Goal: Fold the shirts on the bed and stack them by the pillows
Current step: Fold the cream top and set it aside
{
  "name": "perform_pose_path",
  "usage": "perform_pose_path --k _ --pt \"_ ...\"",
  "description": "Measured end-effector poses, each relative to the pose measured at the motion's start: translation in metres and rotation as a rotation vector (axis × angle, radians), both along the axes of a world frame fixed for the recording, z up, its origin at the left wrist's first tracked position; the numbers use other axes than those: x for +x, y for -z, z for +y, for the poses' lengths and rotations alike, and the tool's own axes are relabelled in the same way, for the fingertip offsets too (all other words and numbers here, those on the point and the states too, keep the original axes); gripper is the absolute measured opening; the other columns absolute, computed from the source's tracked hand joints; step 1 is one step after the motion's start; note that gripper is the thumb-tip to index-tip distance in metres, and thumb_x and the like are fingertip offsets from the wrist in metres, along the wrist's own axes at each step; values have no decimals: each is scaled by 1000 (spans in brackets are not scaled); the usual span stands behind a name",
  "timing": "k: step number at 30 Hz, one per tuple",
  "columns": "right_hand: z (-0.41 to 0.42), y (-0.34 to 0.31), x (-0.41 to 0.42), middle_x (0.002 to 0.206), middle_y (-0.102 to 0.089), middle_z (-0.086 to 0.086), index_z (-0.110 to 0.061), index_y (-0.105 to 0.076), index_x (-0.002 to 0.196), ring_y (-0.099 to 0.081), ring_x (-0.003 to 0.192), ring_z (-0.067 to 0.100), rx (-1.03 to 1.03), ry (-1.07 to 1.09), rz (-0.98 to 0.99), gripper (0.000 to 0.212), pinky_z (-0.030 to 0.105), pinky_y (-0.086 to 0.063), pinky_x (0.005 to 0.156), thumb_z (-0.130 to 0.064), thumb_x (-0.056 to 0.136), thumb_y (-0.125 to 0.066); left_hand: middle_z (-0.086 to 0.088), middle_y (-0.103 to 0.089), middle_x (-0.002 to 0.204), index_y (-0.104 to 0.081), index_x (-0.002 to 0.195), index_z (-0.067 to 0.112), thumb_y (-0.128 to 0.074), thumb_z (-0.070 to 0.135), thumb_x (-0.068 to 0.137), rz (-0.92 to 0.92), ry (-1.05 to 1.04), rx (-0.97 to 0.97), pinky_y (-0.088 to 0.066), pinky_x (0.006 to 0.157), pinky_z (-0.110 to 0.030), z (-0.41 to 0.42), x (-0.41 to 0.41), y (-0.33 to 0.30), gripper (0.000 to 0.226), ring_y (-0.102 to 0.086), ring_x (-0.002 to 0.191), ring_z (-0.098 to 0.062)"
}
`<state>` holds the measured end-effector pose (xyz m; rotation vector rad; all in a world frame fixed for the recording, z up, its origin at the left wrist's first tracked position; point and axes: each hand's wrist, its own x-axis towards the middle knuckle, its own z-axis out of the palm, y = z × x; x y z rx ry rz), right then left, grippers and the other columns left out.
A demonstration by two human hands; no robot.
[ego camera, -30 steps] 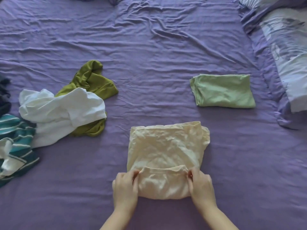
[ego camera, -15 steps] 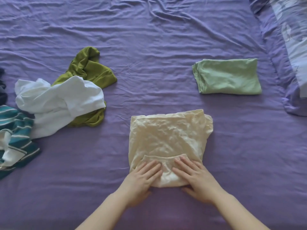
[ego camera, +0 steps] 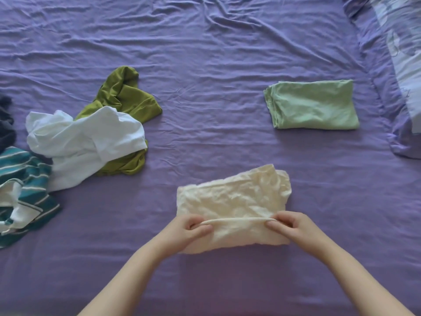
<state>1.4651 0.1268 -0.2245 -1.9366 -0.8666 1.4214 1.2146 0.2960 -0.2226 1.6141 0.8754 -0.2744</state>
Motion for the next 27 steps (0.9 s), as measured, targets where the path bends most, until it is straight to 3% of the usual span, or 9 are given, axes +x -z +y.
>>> perform_pose_path --k 2,6,11,13,16,19,22,24,27 --pt "6 -3 2 58 -47 -9 -17 -64 68 -41 57 5 -1 21 -74 25 18 -32 53 -37 83 -67 12 -31 59 -44 59 21 -61 33 89 12 -44 10 -24 53 -22 3 3 0 37 -28 56 -4" --pt "38 2 6 68 -65 -15 -29 -65 71 -59 71 4 -3 110 -346 18 27 -45 66 -46 75 -70 6 -45 59 -51 67 10 -67 43 81 155 -172 294 -33 58 -33 16 11 12 38 -40 60 -12" --pt "94 23 7 78 -58 -15 -27 -61 86 -54 80 15 55 9 -678 19 31 -37 68 -46 84 -61 15 -63 79 -55 71 38 -60 48 83 296 -298 463 -40 64 -31 33 26 25 16 -57 83 -11" --pt "111 34 9 91 -63 -4 -22 -60 95 -57 88 25 30 -70 -803 21 35 -37 74 -41 88 -58 11 -66 93 -62 88 35 -59 42 86 316 -323 526 -44 73 -32 39 32 33 8 -58 96 -16" --pt "111 43 8 114 -63 7 -12 -63 110 -53 111 30 109 21 -917 31 40 -35 90 -31 86 -65 1 -56 124 -56 123 22 -61 41 85 335 -454 624 -39 96 -36 34 37 42 43 -46 117 -23" --pt "85 44 3 140 -45 12 -14 -52 130 -35 133 29 34 259 -832 55 44 -28 106 -37 83 -67 -6 -43 138 -37 140 17 -68 50 77 344 -683 431 -33 104 -37 16 34 39 78 -37 129 -24" --pt "59 44 -3 151 -31 6 -20 -31 144 -25 139 25 -156 345 -580 78 44 -26 112 -51 80 -62 -12 -40 143 -26 145 8 -76 42 73 335 -820 215 -31 108 -36 5 30 35 93 -37 133 -24" --pt "55 41 -7 149 -34 2 -23 -28 145 -33 135 24 -148 411 -480 82 45 -31 109 -50 78 -66 -13 -42 142 -28 143 4 -78 34 74 341 -893 127 -34 105 -33 7 30 33 91 -41 131 -24" --pt "66 37 -13 141 -46 1 -24 -30 144 -44 127 24 -127 519 -365 80 38 -36 101 -39 77 -72 -14 -60 124 -53 122 -1 -78 29 75 308 -977 -42 -46 98 -41 18 34 30 61 -58 112 -29"
